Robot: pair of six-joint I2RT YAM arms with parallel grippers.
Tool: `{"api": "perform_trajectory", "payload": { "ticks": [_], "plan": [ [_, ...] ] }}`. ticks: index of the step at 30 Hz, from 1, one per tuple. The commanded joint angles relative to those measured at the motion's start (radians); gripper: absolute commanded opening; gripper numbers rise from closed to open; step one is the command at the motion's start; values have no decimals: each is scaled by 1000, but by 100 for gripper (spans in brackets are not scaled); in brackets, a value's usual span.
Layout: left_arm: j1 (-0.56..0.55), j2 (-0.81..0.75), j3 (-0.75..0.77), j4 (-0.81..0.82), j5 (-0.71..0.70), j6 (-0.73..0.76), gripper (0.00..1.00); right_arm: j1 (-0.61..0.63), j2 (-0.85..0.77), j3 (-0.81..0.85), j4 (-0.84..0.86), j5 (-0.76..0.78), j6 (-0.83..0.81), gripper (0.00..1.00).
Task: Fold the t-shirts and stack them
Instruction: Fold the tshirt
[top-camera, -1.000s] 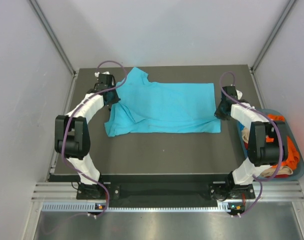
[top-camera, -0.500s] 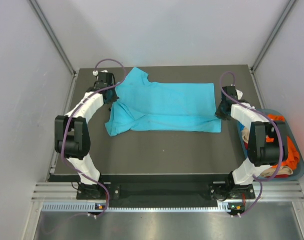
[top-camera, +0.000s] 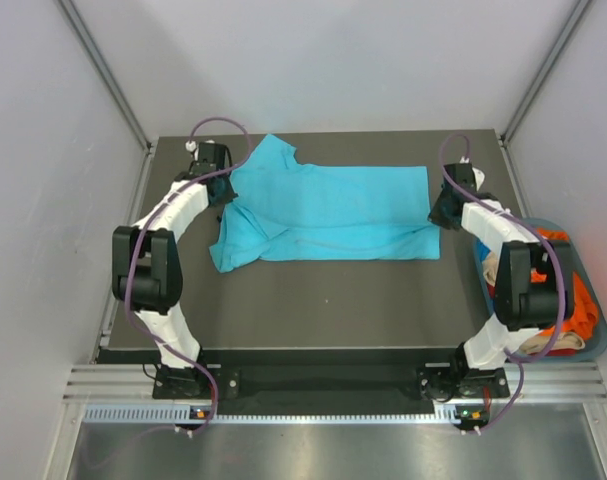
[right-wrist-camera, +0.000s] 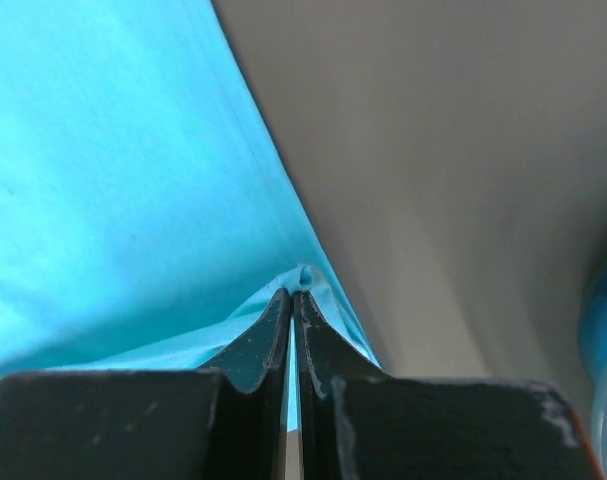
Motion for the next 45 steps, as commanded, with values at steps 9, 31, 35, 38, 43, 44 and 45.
{"api": "perform_trajectory", "payload": {
  "ticks": [9,31,35,38,43,44,45],
  "plan": [
    [10,29,51,-3,-44,-6,0,-25,73,64,61,-24,-39,0],
    [46,187,202,-91,80,-23,0,-37,94,44,107,-18,-46,21],
    [46,167,238,-135,79,1,22,-34,27,72,48,-73,-48,34],
    [46,104,240,-147,53,17,43,-18,4,93,-56,-70,-29,41],
    [39,-45,165,-158,-27,34,61,-5,-53,43,-152,-66,29,38],
    [44,-72,107,-148,-27,33,61,-2,-62,17,-156,-66,35,38],
    [46,-127,75,-135,-17,25,62,-1,-71,5,-169,-69,43,38]
  ]
}}
